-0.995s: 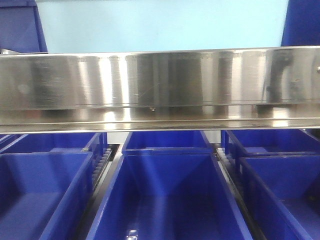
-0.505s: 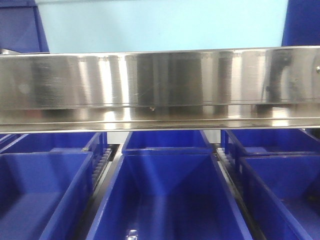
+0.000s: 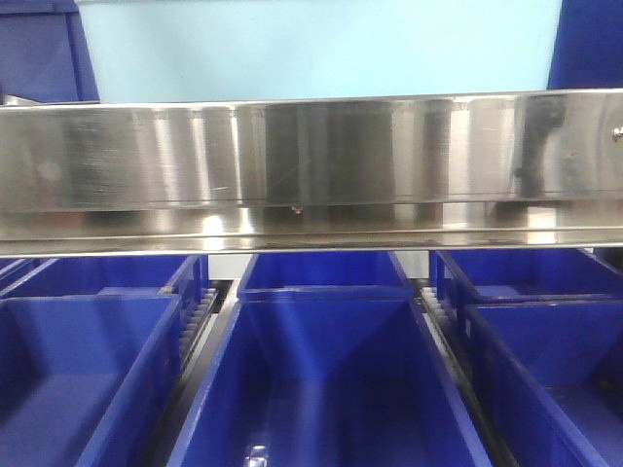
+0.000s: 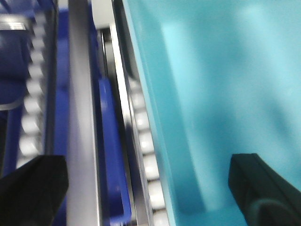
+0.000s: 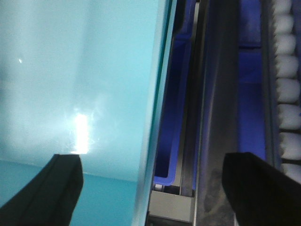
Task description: Move two blue bins to right shelf middle
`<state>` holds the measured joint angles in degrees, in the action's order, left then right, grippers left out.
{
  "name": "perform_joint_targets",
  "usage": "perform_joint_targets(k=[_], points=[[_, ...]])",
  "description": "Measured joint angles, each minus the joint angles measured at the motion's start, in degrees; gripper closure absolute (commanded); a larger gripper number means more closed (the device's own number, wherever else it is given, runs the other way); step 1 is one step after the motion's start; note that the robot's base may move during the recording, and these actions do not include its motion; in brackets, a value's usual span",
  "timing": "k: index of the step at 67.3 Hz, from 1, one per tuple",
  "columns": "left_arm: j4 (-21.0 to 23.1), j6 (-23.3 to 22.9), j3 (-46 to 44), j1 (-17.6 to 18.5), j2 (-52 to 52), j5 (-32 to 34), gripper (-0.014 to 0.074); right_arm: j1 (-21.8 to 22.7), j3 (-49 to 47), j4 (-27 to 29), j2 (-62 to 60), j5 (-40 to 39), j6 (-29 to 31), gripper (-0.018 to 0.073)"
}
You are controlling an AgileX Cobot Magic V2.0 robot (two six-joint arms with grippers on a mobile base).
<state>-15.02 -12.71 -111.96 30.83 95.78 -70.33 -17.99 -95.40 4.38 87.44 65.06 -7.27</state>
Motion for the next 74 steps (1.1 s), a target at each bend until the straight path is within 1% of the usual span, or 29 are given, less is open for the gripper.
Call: perform_joint_targets(k=[10,21,26,35,39,49,52,55,59,62,63,65,66,67,68,69,70,73,74], points=[[1.45,-1.54,4.89,0.00,0.00,0.00,0.0006,0.00,2.88,0.68,0.00,-3.98,0.00,0.0074],[7.18,-2.22,9.78,-2.37,0.00,0.23,0.0006,0.00,3.44,2.56,1.23,-5.34,0.00,0.0074],[8.92,-2.22,11.74,-3.68,0.00,0.91,0.0006,0.00,3.53,2.91,2.19,-5.54,0.00,0.0074],[9.78,-2.22,15.28,-4.84,0.00,2.78,0.0006,-0.32,3.66,3.13,4.16,-5.68,0.00,0.0074],[10.05,-2.22,16.49,-4.83,0.00,4.03,0.0006,-0.57,3.66,3.25,5.05,-5.68,0.00,0.0074],[12.30,-2.32,18.26,-4.83,0.00,6.56,0.0006,-1.21,3.66,3.60,6.98,-4.57,0.00,0.0074],[12.76,-2.32,18.37,-4.83,0.00,6.67,0.0011,-1.21,3.66,3.60,7.09,-4.57,0.00,0.0083],[12.71,-2.32,18.37,-4.83,0.00,6.67,0.0031,-1.21,3.66,3.60,7.09,-4.47,0.00,0.0114],[12.84,-2.32,18.37,-4.83,0.00,6.67,0.0085,-1.21,3.66,3.60,7.09,-4.47,0.00,0.0191],[12.98,-2.32,18.37,-4.83,0.00,6.67,0.0143,-1.21,3.66,3.60,7.09,-4.47,0.00,0.0288],[12.97,-2.32,18.37,-4.83,0.00,6.67,0.0187,-1.21,3.66,3.60,7.09,-4.47,0.00,0.0303],[12.97,-2.32,18.37,-4.83,0.00,6.67,0.0253,-1.21,3.66,3.60,7.09,-4.47,0.00,0.0369],[12.97,-2.32,18.37,-4.83,0.00,6.67,0.0289,-1.21,3.66,3.60,7.09,-4.47,0.00,0.0420],[13.09,-2.32,18.37,-4.83,0.00,6.67,0.0308,-1.21,3.66,3.60,7.09,-4.34,0.00,0.0438],[13.09,-2.32,18.37,-4.83,0.00,6.67,0.0365,-1.21,3.66,3.60,7.09,-4.34,0.00,0.0473],[13.09,-2.32,18.37,-4.83,0.00,6.67,0.0405,-1.21,3.66,3.60,7.09,-4.18,0.00,0.0508],[13.09,-2.32,18.37,-4.83,0.00,6.67,0.0424,-1.21,3.66,3.60,7.09,-4.04,0.00,0.0543],[13.09,-2.32,18.37,-4.83,0.00,6.67,0.0545,-1.21,3.66,3.30,7.09,-3.76,0.12,0.0645],[13.09,-2.32,18.37,-4.83,0.00,6.67,0.0603,-1.21,3.66,3.29,7.09,-3.62,0.33,0.0678]])
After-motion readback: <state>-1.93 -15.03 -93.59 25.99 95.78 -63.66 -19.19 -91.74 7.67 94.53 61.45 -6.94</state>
